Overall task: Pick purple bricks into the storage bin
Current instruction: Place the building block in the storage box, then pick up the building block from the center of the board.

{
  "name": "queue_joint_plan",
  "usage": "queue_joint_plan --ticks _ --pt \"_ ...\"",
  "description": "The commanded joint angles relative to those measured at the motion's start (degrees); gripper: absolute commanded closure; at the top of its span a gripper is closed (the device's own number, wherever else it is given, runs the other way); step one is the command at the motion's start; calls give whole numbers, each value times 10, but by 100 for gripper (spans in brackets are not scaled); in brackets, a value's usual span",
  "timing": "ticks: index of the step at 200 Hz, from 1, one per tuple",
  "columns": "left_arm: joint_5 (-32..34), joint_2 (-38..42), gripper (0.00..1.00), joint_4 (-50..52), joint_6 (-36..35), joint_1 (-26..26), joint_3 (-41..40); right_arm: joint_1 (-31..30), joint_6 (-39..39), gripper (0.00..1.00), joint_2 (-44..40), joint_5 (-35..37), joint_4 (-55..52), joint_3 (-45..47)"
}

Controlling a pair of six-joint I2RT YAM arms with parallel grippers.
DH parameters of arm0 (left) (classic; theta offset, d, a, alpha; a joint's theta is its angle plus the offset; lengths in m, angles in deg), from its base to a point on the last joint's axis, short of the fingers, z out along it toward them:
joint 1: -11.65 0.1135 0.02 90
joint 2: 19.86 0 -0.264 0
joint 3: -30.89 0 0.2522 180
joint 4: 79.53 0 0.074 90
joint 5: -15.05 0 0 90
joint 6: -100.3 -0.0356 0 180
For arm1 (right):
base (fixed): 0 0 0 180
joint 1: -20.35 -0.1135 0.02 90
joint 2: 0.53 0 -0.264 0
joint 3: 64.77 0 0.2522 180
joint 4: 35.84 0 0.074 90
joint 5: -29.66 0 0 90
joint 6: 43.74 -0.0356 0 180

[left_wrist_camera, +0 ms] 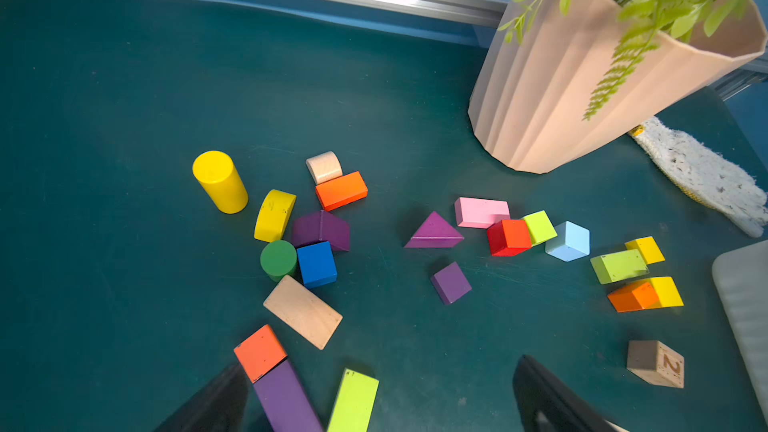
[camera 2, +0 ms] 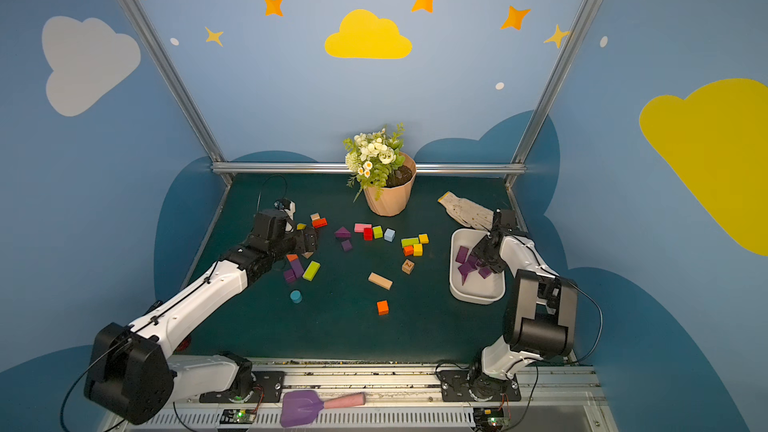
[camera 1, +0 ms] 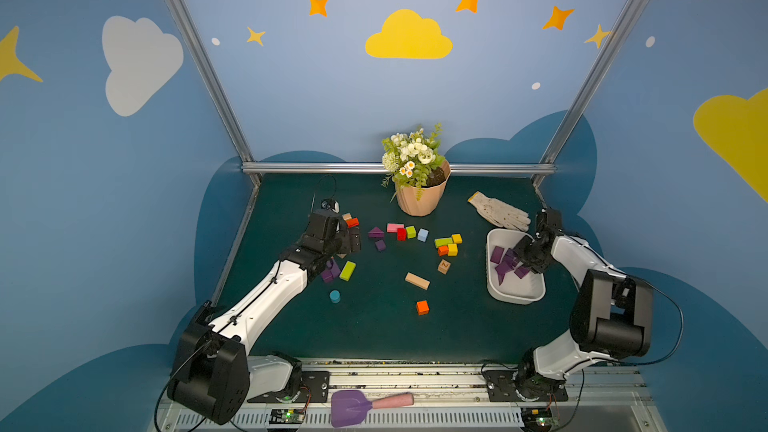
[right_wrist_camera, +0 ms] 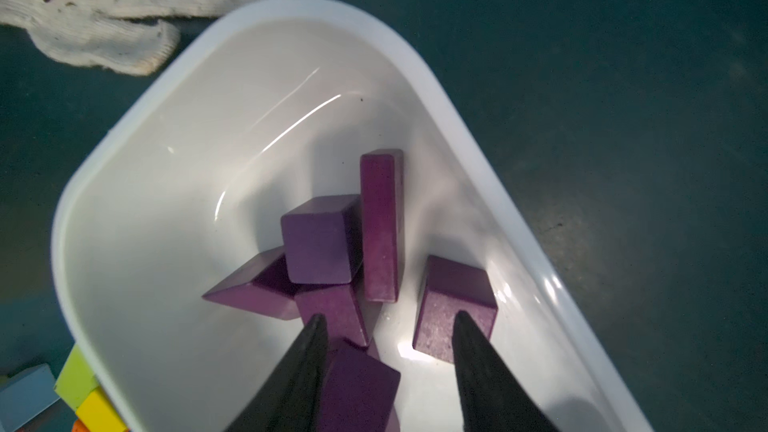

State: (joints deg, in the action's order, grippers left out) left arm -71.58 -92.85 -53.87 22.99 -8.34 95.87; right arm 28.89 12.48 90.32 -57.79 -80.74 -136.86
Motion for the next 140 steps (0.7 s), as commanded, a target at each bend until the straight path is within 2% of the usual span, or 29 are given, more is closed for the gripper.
queue_joint_plan --ticks 1,27,72,101,140 --pt "1 -5 0 5 2 3 16 1 9 48 -1 7 -22 -18" --pt "1 -8 0 7 2 3 18 -5 23 47 -22 12 -26 -24" --pt "4 -18 0 7 1 3 19 -53 35 46 -56 50 -35 -35" --pt "0 -28 0 18 0 3 28 -102 44 46 -81 72 -28 -33" --pt "12 -39 0 31 -5 3 37 -185 76 45 -107 65 13 -15"
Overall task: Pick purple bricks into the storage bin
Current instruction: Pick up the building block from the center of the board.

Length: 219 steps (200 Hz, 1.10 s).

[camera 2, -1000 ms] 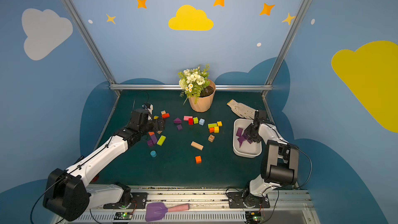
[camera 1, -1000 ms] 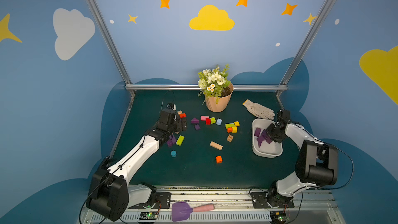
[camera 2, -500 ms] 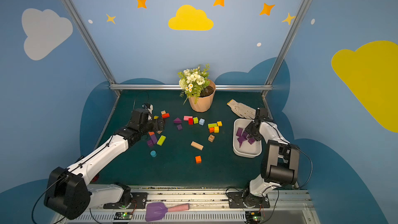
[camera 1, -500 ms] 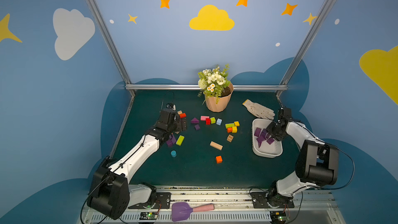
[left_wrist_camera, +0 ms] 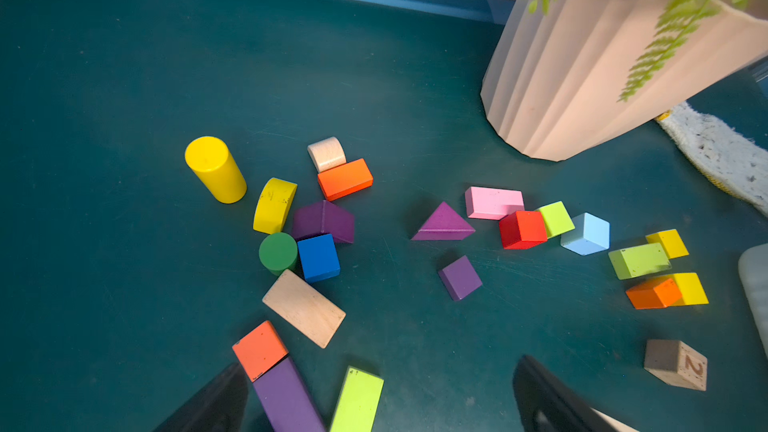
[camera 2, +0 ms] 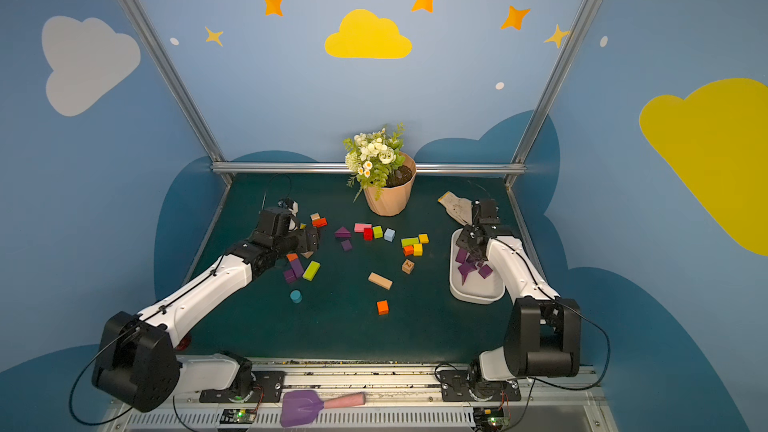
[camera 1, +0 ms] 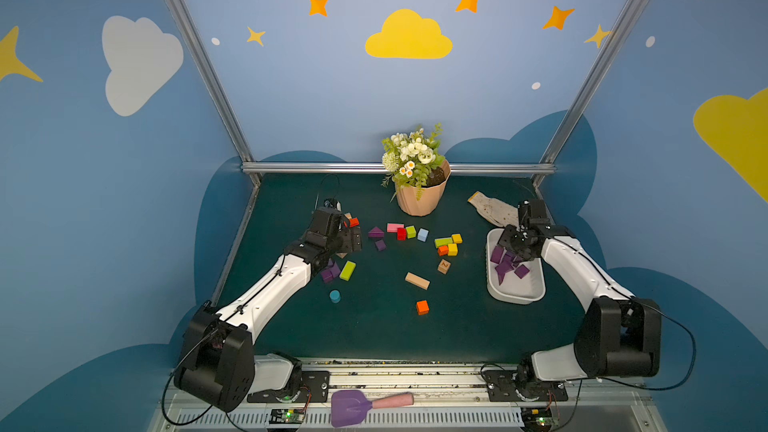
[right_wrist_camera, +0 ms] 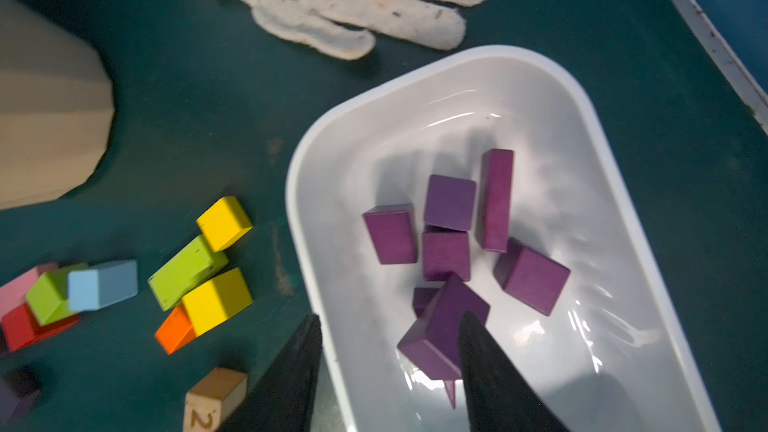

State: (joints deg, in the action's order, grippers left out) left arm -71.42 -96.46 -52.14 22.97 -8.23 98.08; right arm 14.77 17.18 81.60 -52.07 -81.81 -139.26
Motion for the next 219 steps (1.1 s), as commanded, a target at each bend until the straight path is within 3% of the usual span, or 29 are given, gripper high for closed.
queue_joint_plan --ticks 1,92,131,170,219 --pt "11 -4 0 14 -5 2 15 -46 30 45 -20 8 25 10" --pt "71 -35 0 66 1 2 41 -193 84 44 -45 4 116 56" --pt "124 -58 0 131 59 -5 70 -243 127 44 -22 -5 157 64" --pt "164 -106 0 218 88 -28 133 -273 163 44 -6 -42 199 81" --pt "148 -150 0 284 113 -55 196 -297 174 44 20 -74 244 97"
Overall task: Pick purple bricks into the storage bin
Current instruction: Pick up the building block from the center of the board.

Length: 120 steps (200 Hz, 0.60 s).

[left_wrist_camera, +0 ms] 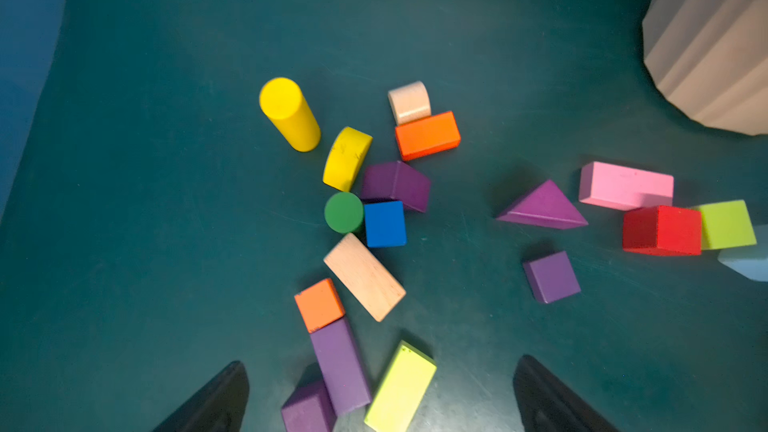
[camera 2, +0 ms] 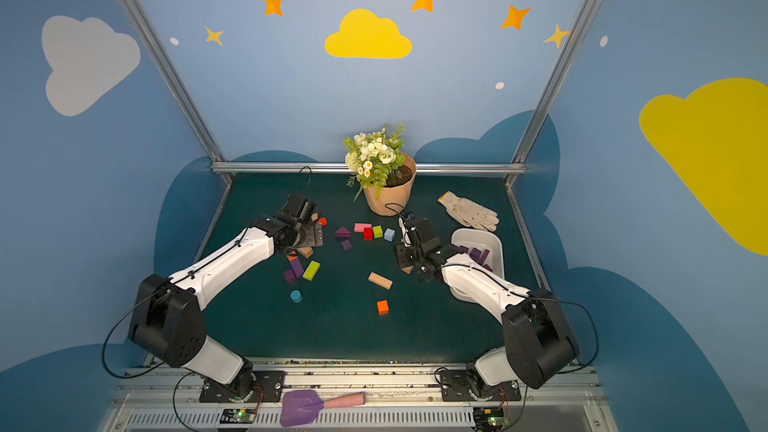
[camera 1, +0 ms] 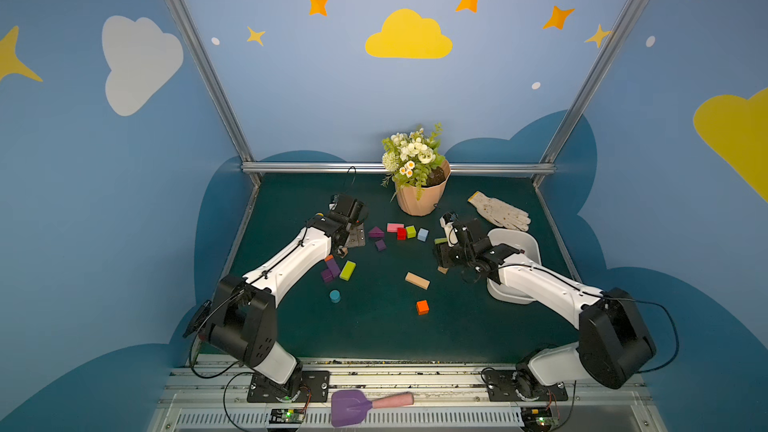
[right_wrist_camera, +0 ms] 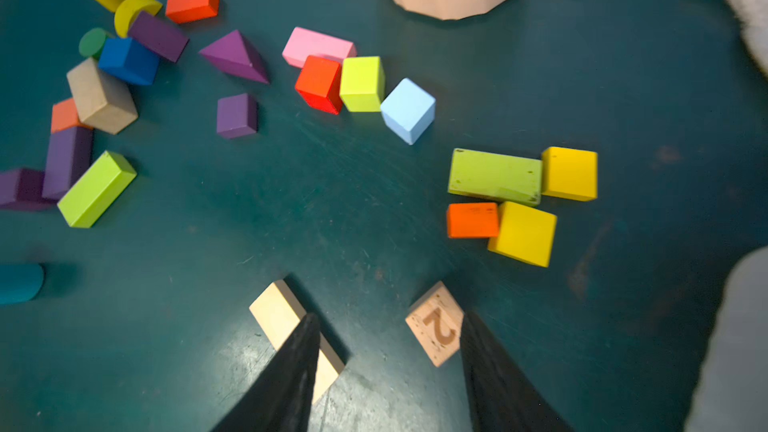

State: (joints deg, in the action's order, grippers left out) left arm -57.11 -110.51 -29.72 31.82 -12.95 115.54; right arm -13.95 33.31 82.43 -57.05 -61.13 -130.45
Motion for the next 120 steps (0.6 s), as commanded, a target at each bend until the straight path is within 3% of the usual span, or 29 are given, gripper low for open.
queue_joint_plan --ticks 1,45,120 --pt "4 -10 0 60 25 -9 22 -11 13 44 12 -24 38 9" --pt "-41 -17 0 107 30 -10 48 -55 37 44 47 -2 41 -7" --pt "-228 27 0 138 -4 34 29 -110 38 44 127 26 64 -49"
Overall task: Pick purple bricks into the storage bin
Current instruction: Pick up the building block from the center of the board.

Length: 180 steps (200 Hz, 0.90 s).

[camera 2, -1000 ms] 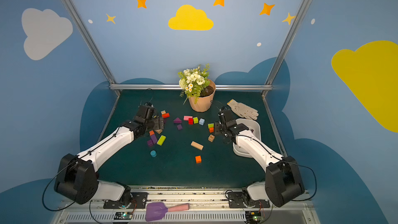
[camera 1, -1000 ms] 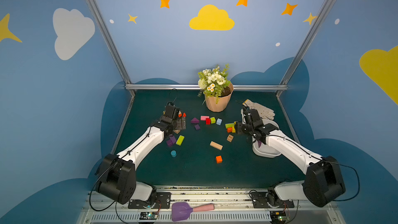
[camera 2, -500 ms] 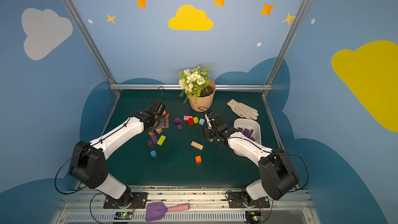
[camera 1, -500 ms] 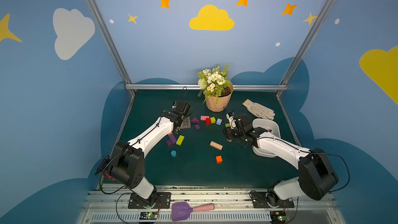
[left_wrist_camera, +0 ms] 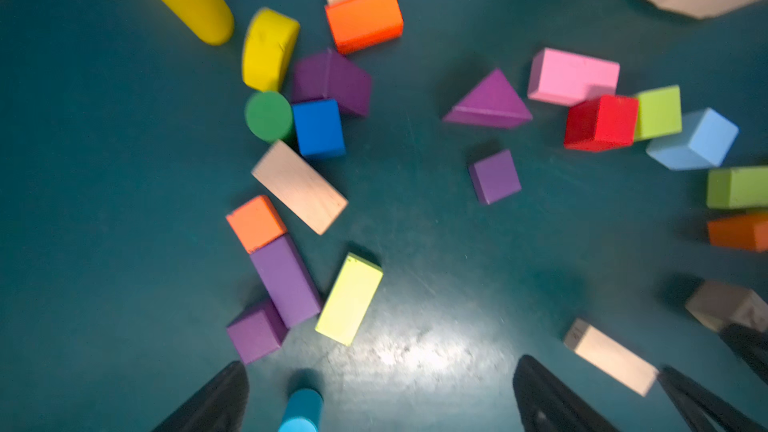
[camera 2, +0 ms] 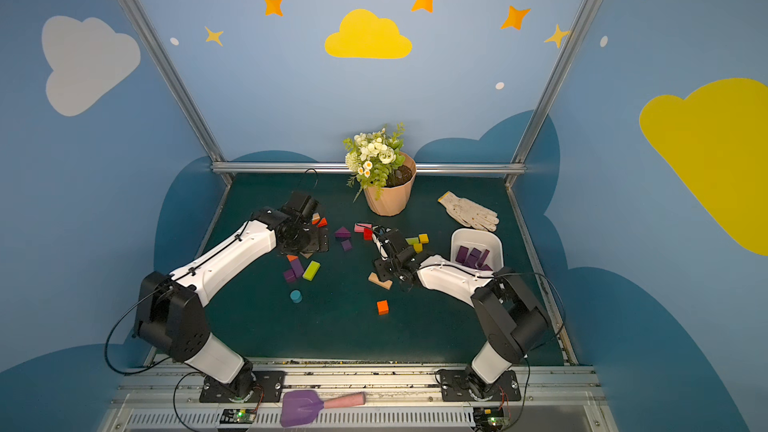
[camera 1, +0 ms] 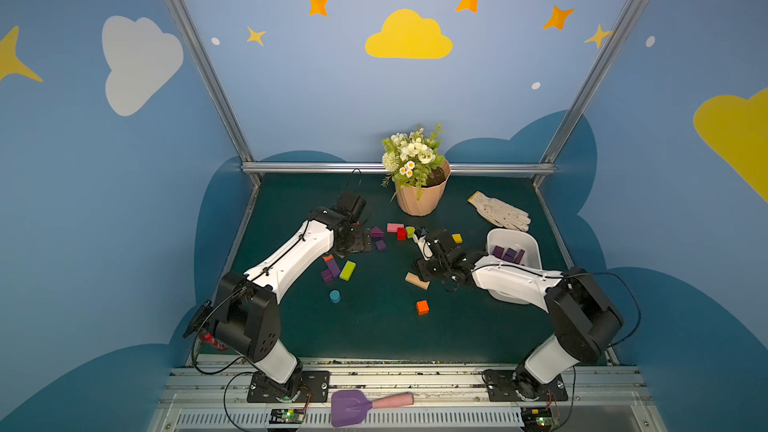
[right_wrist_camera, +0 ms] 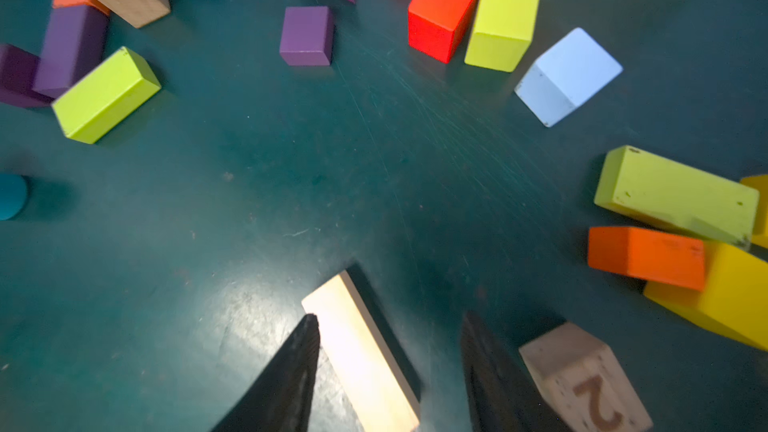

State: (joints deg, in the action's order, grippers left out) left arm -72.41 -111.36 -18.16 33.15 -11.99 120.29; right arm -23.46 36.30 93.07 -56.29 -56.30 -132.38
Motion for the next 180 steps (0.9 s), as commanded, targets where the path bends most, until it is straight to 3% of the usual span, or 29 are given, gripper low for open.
queue_joint_plan --ticks 1,64,111,152,180 --pt "-77 38 0 21 -18 25 -20 -16 8 44 22 18 16 -31" --pt "-182 151 0 -51 -7 101 -126 -30 -13 44 91 2 18 -95" --pt "-171 211 0 -115 -3 127 -201 -43 0 44 141 10 2 -150" --pt "-171 215 0 -133 3 143 -211 -47 1 43 177 11 -9 -188" --pt "-206 210 0 -141 20 164 -213 -47 1 41 196 4 -11 -203"
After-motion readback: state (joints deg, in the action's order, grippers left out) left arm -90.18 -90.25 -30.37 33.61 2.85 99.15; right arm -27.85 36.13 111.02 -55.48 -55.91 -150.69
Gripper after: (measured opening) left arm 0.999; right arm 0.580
